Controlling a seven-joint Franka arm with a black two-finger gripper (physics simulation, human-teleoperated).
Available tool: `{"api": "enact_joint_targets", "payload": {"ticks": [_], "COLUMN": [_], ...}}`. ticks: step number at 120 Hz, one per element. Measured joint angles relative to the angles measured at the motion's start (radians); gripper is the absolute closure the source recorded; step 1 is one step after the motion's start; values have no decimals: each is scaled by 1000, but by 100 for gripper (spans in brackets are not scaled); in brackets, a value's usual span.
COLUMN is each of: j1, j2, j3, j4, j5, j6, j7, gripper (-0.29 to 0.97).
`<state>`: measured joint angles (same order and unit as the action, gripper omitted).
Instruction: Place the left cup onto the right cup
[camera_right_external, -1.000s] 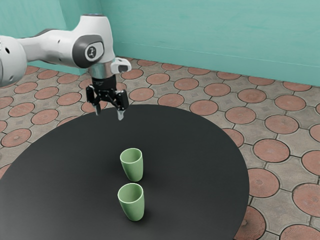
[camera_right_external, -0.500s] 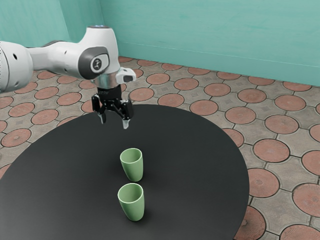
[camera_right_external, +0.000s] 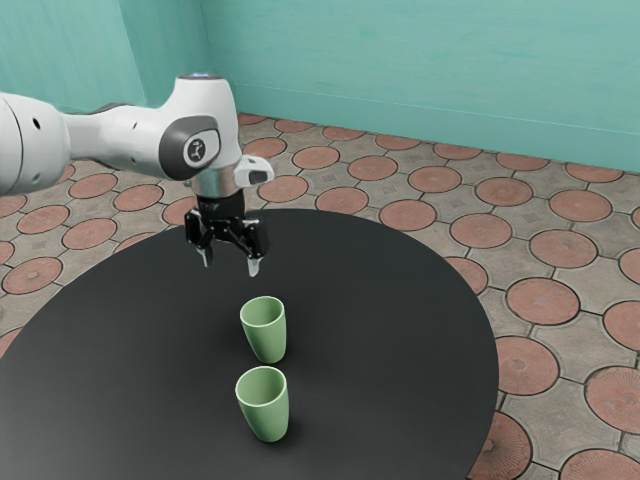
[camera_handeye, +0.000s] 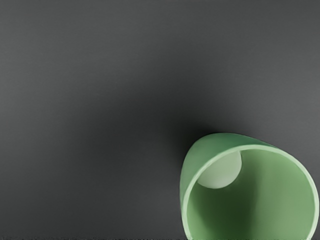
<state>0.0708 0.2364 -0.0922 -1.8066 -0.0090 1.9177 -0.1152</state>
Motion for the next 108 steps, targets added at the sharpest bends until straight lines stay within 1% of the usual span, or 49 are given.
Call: {"api": "enact_joint_targets", "payload": {"ticks": [53, 108], "j1": [-2, -2], "j2": [-21, 20], "j3": [-4, -5], "j4": [-84, -88], "j5": [1, 1], "j6": [68, 113], "j7": [-23, -33], "gripper": [0, 0]}}
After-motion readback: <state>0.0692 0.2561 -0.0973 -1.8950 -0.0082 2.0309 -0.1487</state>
